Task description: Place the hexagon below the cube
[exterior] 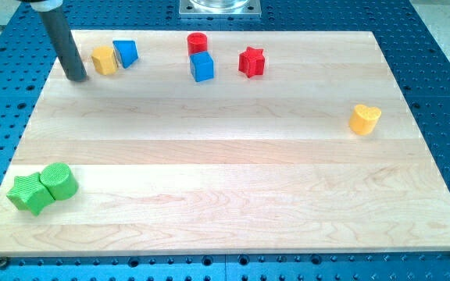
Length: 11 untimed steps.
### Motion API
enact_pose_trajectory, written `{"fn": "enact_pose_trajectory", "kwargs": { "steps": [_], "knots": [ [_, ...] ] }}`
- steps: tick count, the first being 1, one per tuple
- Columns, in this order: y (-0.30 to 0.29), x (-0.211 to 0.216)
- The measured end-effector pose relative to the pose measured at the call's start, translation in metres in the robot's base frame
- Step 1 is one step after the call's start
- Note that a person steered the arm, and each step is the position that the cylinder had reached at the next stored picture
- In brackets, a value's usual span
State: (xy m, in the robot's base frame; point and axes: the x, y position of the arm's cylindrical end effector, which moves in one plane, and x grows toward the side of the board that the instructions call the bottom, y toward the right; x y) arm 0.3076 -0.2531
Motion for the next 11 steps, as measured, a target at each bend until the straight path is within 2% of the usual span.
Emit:
{"fn": "enact_pose_trajectory", "kwargs": {
  "steps": [1, 2, 3, 4, 5, 6, 7, 8, 9, 10, 11],
  "knots": [
    [-0.011, -0.008],
    [-0.01, -0.042],
    [0.014, -0.042],
    [0.014, -0.027],
    [0.078, 0.021],
    [0.076, 0.046],
    [0.029, 0.044],
    [0.069, 0.015],
    [0.069, -0.007],
    [0.098, -0.017],
    [0.152, 0.035]
  ]
}}
